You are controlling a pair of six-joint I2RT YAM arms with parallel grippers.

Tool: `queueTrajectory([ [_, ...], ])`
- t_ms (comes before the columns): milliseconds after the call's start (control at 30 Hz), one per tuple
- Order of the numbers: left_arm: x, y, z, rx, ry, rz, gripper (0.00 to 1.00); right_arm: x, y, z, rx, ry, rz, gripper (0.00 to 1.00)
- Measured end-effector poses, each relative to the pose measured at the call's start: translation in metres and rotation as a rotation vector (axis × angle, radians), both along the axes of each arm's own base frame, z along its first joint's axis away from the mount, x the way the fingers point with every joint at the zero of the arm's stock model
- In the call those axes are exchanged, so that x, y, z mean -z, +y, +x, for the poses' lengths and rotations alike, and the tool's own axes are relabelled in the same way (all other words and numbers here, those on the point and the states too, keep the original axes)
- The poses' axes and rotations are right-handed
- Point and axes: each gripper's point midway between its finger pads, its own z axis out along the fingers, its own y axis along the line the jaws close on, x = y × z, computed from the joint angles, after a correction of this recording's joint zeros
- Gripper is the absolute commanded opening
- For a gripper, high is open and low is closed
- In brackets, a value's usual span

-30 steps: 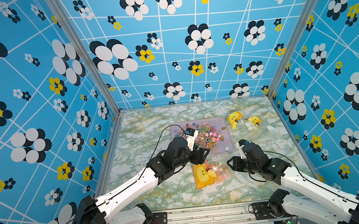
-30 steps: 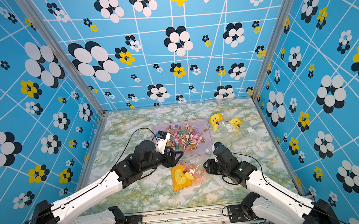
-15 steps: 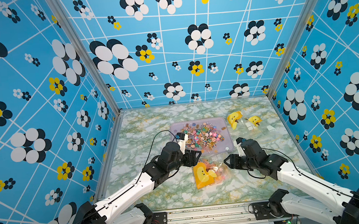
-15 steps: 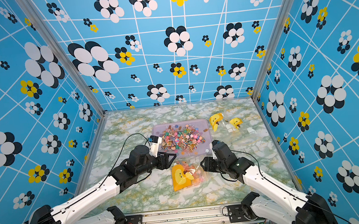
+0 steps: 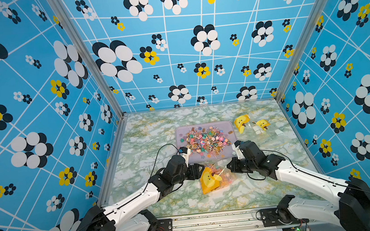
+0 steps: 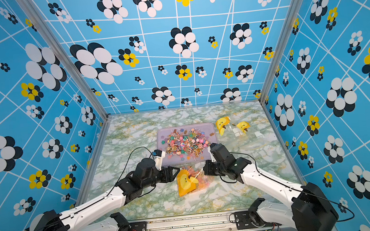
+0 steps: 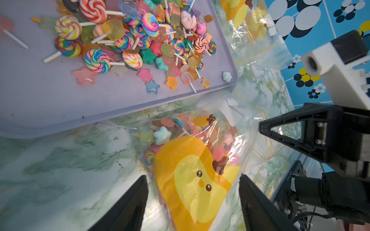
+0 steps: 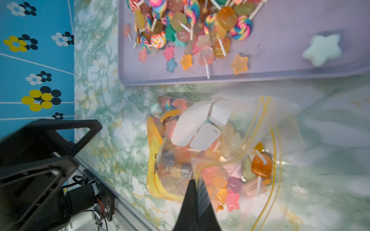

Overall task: Pour candies out of the ziploc bag
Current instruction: Pick up the ziploc bag from the center of the board.

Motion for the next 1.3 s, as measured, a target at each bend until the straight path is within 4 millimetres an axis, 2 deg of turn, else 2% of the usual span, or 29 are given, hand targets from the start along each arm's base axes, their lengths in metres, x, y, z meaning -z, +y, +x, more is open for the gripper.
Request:
queueTrajectory([
  [233,-0.013,-0.001,0.005,-0.015,-0.02,-0.069,0.79,-0.059,0.018,0.01,-0.059,-0.105,0.049,0.0],
  [400,0.0,0.008,0.005,-0.049,0.023,-0.13,0.81,-0.091,0.028,0.011,-0.106,-0.157,0.058,0.0],
  [533,0.012,0.013,0.0,-0.069,0.062,-0.171,0.82,-0.098,0.028,0.012,-0.122,-0.162,0.043,0.0],
  [667,0.011,0.008,-0.001,-0.062,0.073,-0.223,0.82,-0.101,0.029,0.011,-0.14,-0.159,0.023,0.0],
  [833,0.004,-0.004,0.003,-0.039,0.077,-0.297,0.82,-0.112,0.031,0.014,-0.16,-0.171,0.009,0.0],
  [1300,0.003,-0.04,0.008,0.044,0.122,-0.498,0.84,-0.155,0.048,0.031,-0.196,-0.252,0.024,0.0],
])
